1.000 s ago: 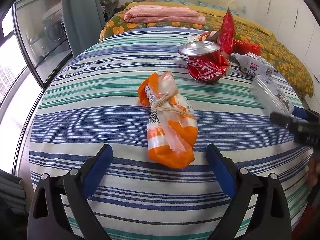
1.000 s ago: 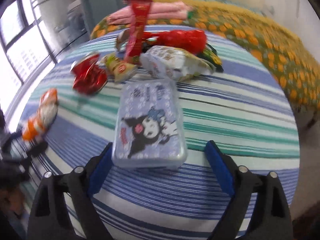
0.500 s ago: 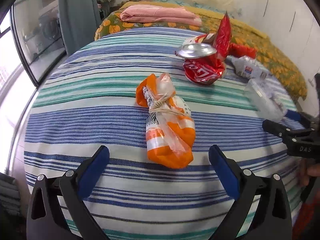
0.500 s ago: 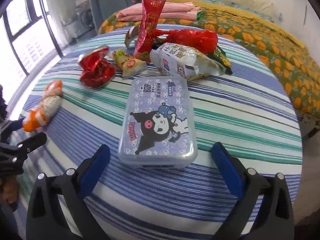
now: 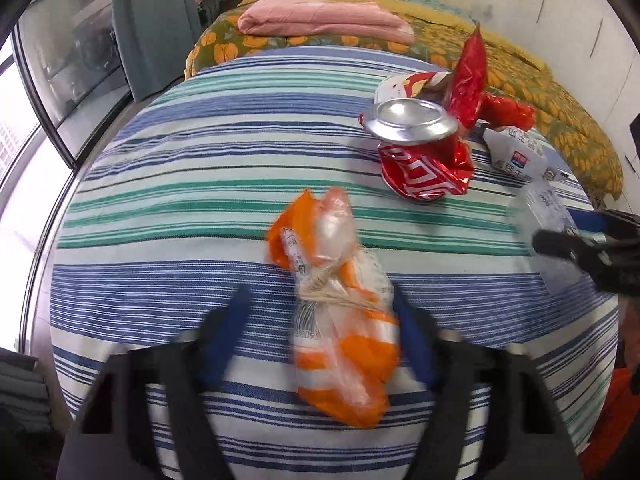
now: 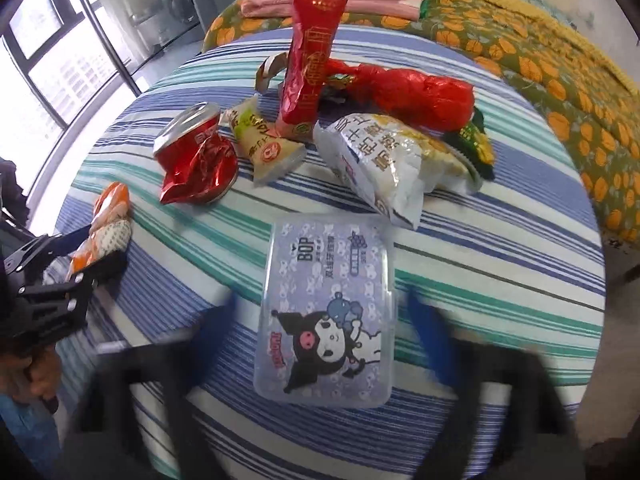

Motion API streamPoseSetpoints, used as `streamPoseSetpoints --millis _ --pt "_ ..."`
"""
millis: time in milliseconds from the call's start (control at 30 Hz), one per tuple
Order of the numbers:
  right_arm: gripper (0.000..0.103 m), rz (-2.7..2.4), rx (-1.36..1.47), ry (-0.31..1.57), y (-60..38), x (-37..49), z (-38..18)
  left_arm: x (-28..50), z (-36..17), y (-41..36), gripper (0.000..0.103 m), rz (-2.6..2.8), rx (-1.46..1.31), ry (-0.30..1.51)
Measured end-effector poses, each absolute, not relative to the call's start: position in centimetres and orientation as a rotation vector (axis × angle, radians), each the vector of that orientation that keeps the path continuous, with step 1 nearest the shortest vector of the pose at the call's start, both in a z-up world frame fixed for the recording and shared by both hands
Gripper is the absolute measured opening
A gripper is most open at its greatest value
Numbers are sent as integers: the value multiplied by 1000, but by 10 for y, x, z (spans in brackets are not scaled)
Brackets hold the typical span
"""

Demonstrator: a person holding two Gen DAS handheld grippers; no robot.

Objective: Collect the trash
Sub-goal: 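Grasp the orange snack wrapper with the left tool while the right tool grasps the clear cartoon box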

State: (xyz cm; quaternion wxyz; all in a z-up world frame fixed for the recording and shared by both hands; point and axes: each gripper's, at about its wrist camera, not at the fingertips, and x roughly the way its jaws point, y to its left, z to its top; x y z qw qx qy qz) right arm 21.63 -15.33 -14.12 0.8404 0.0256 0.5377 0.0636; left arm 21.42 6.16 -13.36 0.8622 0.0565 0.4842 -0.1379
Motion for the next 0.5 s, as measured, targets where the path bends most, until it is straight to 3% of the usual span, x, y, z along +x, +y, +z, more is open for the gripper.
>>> streamPoseSetpoints --millis 233,500 --pt "61 224 140 1045 -198 160 -112 176 -118 45 42 -361 81 1014" --pt "62 37 274 944 -348 89 -89 127 -77 -93 42 -662 115 960"
